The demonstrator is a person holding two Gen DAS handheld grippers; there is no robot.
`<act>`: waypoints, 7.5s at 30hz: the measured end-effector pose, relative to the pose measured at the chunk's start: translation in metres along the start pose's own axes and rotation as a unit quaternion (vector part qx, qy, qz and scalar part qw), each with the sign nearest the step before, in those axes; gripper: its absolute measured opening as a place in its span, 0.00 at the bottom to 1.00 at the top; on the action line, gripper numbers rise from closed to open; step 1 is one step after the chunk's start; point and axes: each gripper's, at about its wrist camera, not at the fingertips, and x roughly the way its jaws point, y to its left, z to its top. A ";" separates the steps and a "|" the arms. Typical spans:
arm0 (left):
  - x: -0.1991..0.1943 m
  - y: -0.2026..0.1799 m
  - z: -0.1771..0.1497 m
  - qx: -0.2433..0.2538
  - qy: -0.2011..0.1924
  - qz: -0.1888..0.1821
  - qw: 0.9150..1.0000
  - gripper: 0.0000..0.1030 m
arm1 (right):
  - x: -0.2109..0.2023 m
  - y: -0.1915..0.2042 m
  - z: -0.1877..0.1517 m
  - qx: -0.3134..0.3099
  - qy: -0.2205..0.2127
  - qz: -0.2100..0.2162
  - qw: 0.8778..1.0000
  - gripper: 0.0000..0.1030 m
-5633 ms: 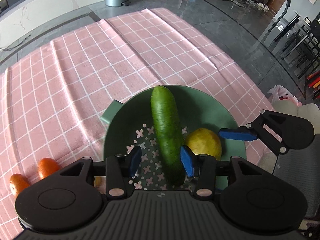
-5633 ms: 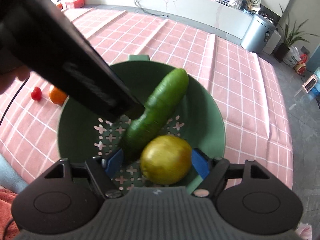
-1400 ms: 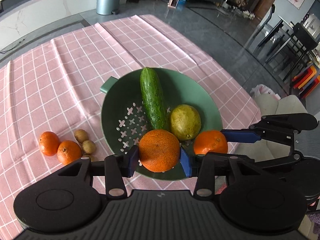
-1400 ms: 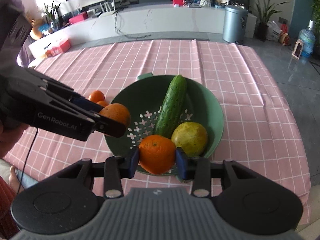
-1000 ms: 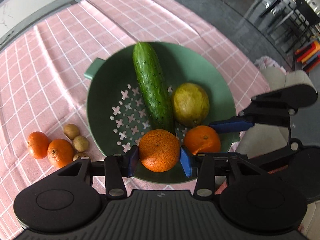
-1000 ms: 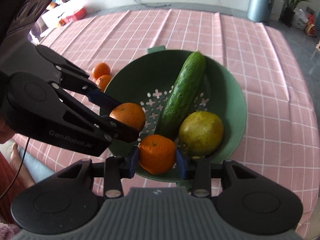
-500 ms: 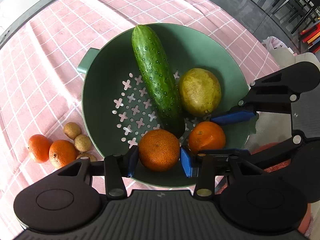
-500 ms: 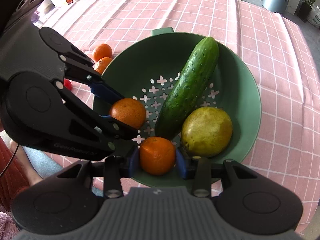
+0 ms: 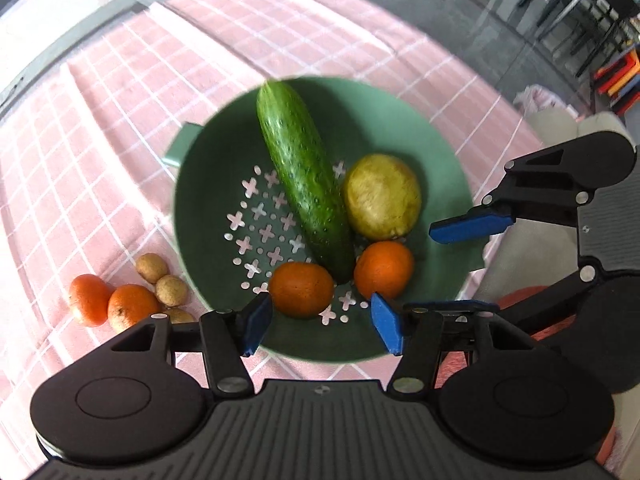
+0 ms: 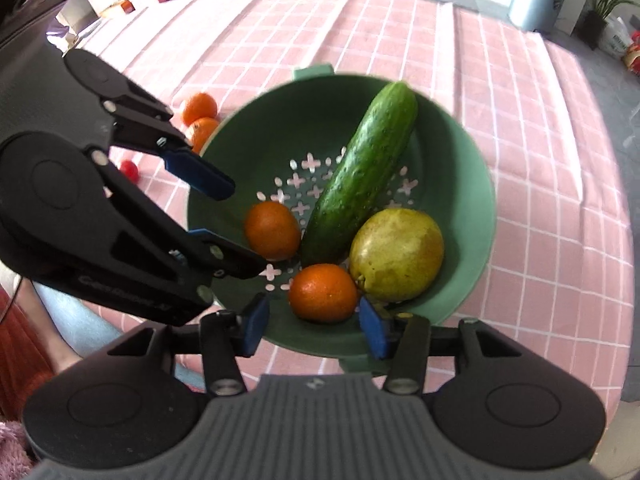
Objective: Organize fruits
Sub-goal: 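Withdraw both tools from the colander toward the remaining fruit, then grasp a mandarin with the left tool while the right tool grasps another mandarin, then carry the mandarin with the left tool while the right tool drops its mandarin into the colander, then grasp another mandarin with the right tool while the left tool holds its mandarin, then carry both mandarins over the green colander and open both tools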
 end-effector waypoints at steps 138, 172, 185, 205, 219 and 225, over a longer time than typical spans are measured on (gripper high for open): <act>-0.066 0.109 -0.158 -0.176 -0.154 0.039 0.972 0.43 | 0.007 0.128 -0.026 -0.003 -0.079 0.081 0.994 0.01; -0.037 0.178 -0.150 -0.234 -0.191 0.031 0.953 0.43 | 0.097 0.148 0.043 0.221 -0.180 -0.009 0.959 0.42; -0.042 0.168 -0.147 -0.212 -0.198 0.044 0.956 0.43 | 0.090 0.142 0.034 0.222 -0.162 0.007 0.962 0.36; -0.069 0.032 -0.063 -0.067 -0.222 -0.001 0.973 0.43 | -0.053 0.071 -0.042 0.174 -0.245 -0.058 0.952 0.36; -0.008 -0.004 -0.002 0.033 -0.097 0.020 0.995 0.43 | -0.012 0.028 -0.031 0.142 -0.143 -0.008 0.979 0.36; 0.011 -0.003 0.002 0.046 -0.064 0.022 0.997 0.43 | 0.001 0.019 -0.028 0.133 -0.120 0.004 0.984 0.36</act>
